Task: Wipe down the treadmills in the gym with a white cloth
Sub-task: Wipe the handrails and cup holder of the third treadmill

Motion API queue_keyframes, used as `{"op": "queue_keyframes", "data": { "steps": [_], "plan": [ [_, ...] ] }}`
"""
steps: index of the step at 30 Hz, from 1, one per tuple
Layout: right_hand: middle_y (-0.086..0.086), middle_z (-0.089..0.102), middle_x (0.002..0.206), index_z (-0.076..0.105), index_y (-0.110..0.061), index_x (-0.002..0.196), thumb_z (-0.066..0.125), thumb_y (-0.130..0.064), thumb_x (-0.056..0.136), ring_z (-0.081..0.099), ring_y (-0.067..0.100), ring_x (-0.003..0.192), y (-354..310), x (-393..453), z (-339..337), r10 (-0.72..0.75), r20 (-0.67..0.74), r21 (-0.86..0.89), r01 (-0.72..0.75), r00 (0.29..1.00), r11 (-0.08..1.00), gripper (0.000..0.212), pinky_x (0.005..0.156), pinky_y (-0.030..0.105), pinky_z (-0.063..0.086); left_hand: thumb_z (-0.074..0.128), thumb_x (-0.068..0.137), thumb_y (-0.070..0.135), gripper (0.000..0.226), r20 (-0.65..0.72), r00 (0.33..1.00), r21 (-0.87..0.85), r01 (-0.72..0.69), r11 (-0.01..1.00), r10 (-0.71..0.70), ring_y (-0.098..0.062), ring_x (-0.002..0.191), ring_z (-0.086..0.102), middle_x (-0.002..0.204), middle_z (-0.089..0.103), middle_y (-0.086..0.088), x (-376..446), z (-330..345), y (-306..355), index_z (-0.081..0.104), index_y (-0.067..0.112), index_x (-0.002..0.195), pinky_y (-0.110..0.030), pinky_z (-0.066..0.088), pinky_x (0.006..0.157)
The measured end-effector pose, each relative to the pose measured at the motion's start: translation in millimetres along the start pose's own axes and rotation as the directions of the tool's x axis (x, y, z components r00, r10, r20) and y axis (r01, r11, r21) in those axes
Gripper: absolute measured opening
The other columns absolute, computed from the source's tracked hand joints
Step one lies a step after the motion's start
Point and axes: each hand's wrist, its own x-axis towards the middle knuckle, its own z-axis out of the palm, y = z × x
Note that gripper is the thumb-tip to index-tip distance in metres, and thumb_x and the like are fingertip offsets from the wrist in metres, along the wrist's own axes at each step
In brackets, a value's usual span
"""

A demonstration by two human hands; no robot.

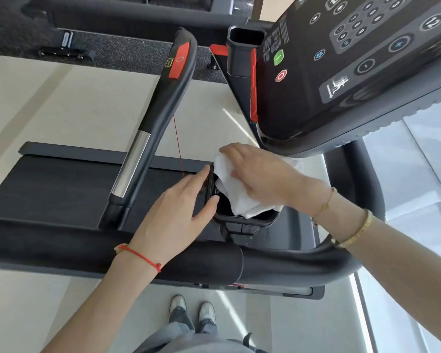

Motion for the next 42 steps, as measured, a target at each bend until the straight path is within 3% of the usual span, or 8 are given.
{"op": "queue_keyframes", "data": {
  "steps": [3, 11, 18, 22, 28, 30, 35, 42],
  "plan": [
    [0.004, 0.049, 0.131, 0.034, -0.012, 0.141, 0.044, -0.013, 0.094, 0.051, 0.023, 0.114, -0.3, 10.2, -1.8, -0.020, -0.027, -0.002, 0.020, 0.999, 1.000, 0.048, 0.085, 0.023, 0.036, 0.043, 0.094, 0.049, 0.063, -0.002, 1.000, 0.002, 0.004, 1.000, -0.004, -0.006, 0.091, 0.057, 0.122, 0.057, 0.010, -0.5, 0.7, -0.1, 0.032, 0.026, 0.152, -0.022, 0.045, 0.077],
    [0.005, 0.035, 0.147, 0.022, -0.012, 0.151, 0.057, -0.027, 0.092, 0.035, 0.025, 0.127, 3.3, -41.7, 2.7, 0.156, -0.046, 0.269, -0.138, 0.987, 0.953, 0.070, 0.101, 0.019, 0.018, 0.044, 0.096, 0.047, 0.062, -0.007, 1.000, -0.020, -0.012, 1.000, 0.012, -0.009, 0.109, 0.057, 0.125, 0.058, 0.010, 0.0, 0.6, -1.2, 0.029, 0.027, 0.152, -0.033, 0.052, 0.091],
    [0.005, 0.045, 0.134, 0.026, -0.011, 0.146, 0.045, -0.023, 0.095, 0.049, 0.025, 0.110, -3.9, -4.4, -0.7, 0.045, -0.041, -0.049, -0.047, 0.998, 0.998, 0.056, 0.094, 0.037, 0.039, 0.041, 0.093, 0.051, 0.065, -0.007, 1.000, -0.021, -0.020, 1.000, 0.020, -0.010, 0.110, 0.057, 0.125, 0.058, 0.009, 0.7, 1.6, 0.1, 0.031, 0.026, 0.152, -0.032, 0.051, 0.091],
    [0.002, 0.046, 0.135, 0.029, -0.016, 0.147, 0.048, -0.024, 0.094, 0.047, 0.026, 0.110, -0.1, -17.0, 4.0, 0.105, -0.069, 0.067, -0.101, 0.992, 0.993, 0.056, 0.095, 0.034, 0.037, 0.042, 0.094, 0.050, 0.064, -0.012, 0.999, -0.020, -0.031, 0.999, 0.031, -0.007, 0.114, 0.055, 0.128, 0.058, 0.011, 0.6, 2.4, -1.2, 0.032, 0.026, 0.152, -0.021, 0.045, 0.090],
    [0.006, 0.024, 0.151, 0.012, -0.015, 0.153, 0.054, -0.020, 0.094, 0.036, 0.034, 0.128, -20.6, -54.0, 13.4, 0.457, -0.051, 0.497, -0.375, 0.888, 0.783, 0.073, 0.101, 0.027, 0.027, 0.045, 0.097, 0.046, 0.062, -0.015, 0.999, -0.004, -0.040, 0.999, 0.040, -0.008, 0.124, 0.051, 0.138, 0.054, 0.006, 0.0, 3.2, -3.5, 0.029, 0.025, 0.153, -0.016, 0.037, 0.096],
    [0.010, 0.024, 0.151, 0.008, -0.013, 0.153, 0.052, -0.020, 0.096, 0.042, 0.032, 0.122, -29.7, -61.7, 16.7, 0.557, -0.030, 0.578, -0.441, 0.830, 0.687, 0.072, 0.083, 0.014, 0.027, 0.045, 0.097, 0.046, 0.062, -0.011, 0.999, 0.001, -0.040, 0.999, 0.040, -0.008, 0.125, 0.050, 0.139, 0.053, 0.005, 0.4, 3.2, -4.0, 0.028, 0.025, 0.153, -0.015, 0.035, 0.096],
    [0.016, 0.041, 0.136, 0.022, -0.008, 0.146, 0.048, -0.018, 0.097, 0.051, 0.019, 0.087, -24.3, -50.0, 9.7, 0.613, 0.037, 0.601, -0.507, 0.789, 0.617, 0.056, 0.062, 0.017, 0.028, 0.045, 0.097, 0.045, 0.062, 0.000, 0.999, 0.015, -0.048, 0.999, 0.048, -0.010, 0.117, 0.055, 0.132, 0.058, 0.005, 0.6, 2.1, -3.2, 0.029, 0.023, 0.153, -0.016, 0.038, 0.091],
    [0.008, 0.046, 0.103, 0.034, -0.006, 0.119, 0.050, -0.023, 0.096, 0.048, 0.022, 0.087, -37.6, -68.1, 19.8, 0.667, 0.045, 0.621, -0.544, 0.743, 0.564, 0.034, 0.057, 0.019, 0.029, 0.045, 0.098, 0.044, 0.062, -0.002, 0.998, -0.003, -0.058, 0.998, 0.058, -0.013, 0.116, 0.057, 0.131, 0.058, 0.003, 0.3, 0.9, -2.5, 0.028, 0.023, 0.153, -0.021, 0.044, 0.090]
  ]
}}
